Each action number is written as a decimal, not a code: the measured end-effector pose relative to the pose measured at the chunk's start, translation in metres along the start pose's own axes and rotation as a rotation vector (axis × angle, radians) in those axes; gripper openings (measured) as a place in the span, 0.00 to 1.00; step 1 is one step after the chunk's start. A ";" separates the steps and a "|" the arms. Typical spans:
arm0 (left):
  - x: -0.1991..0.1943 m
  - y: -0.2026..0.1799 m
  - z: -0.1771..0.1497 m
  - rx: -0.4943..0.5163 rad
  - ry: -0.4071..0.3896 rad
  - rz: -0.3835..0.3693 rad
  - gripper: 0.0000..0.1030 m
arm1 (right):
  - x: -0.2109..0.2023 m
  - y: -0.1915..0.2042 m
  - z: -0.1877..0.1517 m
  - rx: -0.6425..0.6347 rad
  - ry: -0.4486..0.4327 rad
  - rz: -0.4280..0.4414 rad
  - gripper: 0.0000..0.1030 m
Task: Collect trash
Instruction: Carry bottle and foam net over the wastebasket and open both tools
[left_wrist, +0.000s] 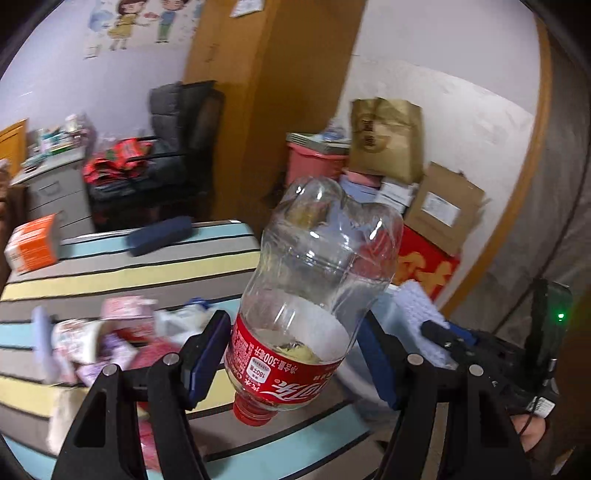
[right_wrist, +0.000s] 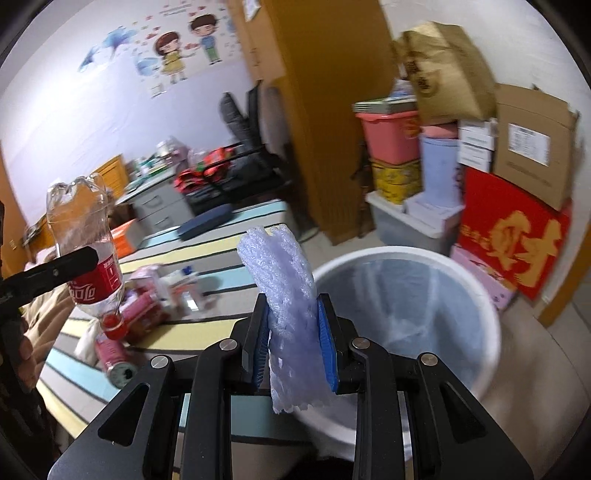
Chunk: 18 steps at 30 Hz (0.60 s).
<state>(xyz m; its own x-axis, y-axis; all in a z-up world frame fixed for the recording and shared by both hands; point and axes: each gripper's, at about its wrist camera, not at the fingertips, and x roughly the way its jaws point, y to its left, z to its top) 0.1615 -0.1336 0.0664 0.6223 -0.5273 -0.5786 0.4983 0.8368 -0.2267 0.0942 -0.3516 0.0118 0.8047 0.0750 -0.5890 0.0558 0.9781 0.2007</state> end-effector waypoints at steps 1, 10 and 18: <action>0.005 -0.008 0.002 0.007 0.005 -0.021 0.70 | -0.001 -0.006 0.000 0.007 0.002 -0.017 0.25; 0.056 -0.071 0.010 0.022 0.053 -0.224 0.70 | 0.004 -0.043 -0.007 0.069 0.043 -0.129 0.25; 0.099 -0.099 -0.001 0.039 0.146 -0.273 0.70 | 0.013 -0.065 -0.016 0.093 0.092 -0.184 0.26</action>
<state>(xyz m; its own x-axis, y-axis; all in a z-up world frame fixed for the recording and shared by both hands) 0.1731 -0.2689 0.0311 0.3705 -0.7024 -0.6078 0.6592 0.6598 -0.3607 0.0917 -0.4109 -0.0210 0.7190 -0.0812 -0.6902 0.2543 0.9550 0.1526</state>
